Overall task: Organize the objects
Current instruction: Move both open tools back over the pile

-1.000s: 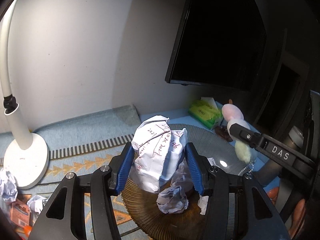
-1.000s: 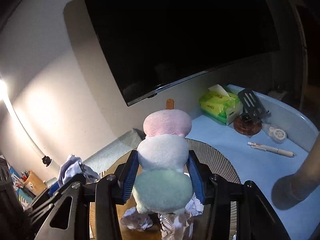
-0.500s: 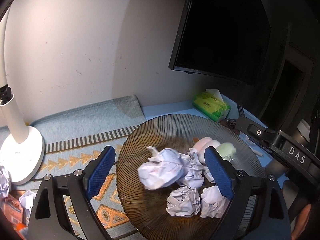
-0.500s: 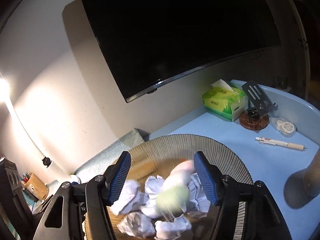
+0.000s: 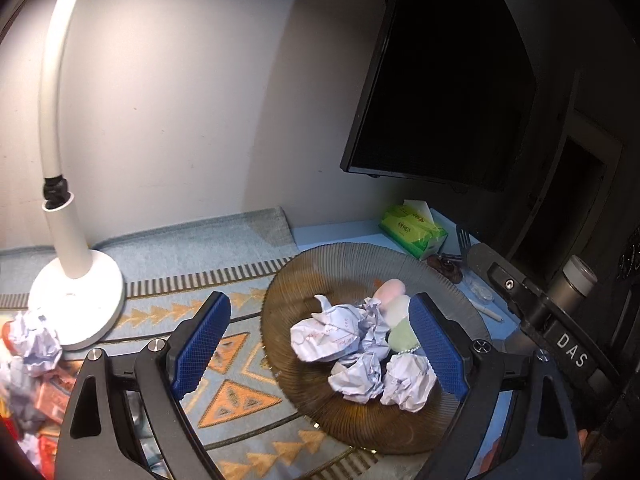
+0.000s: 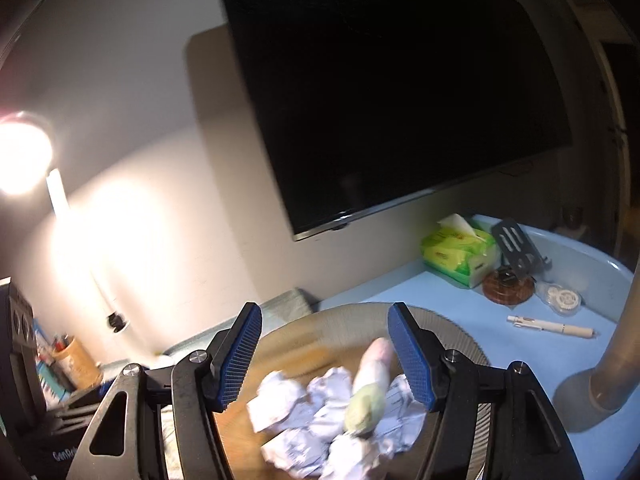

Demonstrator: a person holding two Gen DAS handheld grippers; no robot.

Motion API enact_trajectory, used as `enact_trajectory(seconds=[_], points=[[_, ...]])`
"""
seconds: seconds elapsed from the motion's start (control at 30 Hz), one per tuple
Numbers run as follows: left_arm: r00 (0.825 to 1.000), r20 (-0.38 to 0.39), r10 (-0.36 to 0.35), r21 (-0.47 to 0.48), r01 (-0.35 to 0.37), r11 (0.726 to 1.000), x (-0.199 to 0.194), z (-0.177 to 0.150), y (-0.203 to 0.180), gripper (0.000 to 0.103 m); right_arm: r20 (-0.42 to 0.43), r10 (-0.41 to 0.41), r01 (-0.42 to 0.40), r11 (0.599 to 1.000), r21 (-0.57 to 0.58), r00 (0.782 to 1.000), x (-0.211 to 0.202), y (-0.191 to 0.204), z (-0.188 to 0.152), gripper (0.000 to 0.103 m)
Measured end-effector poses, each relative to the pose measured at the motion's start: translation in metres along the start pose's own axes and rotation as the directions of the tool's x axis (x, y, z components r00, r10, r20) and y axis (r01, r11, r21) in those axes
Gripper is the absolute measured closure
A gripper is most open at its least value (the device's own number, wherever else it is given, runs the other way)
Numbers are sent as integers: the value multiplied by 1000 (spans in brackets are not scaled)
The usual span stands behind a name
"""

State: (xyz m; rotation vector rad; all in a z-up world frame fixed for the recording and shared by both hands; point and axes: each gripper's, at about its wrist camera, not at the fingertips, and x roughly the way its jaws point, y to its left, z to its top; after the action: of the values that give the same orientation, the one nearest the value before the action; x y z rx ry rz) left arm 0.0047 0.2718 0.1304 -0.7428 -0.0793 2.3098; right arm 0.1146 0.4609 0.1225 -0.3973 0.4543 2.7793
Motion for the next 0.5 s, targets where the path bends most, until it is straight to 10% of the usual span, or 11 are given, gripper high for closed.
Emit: enact_trajectory(seconds=[0.27,0.5], points=[[984,47,173,-15,-173,985,-104,-15,53,13,-138,255,-263,964,-40,957,-31,79,-24,36],[896,23,444,-102,-439,892,-172,-80,143,12,-343,352,-394,917,-61,871,-21,143,-100,36]])
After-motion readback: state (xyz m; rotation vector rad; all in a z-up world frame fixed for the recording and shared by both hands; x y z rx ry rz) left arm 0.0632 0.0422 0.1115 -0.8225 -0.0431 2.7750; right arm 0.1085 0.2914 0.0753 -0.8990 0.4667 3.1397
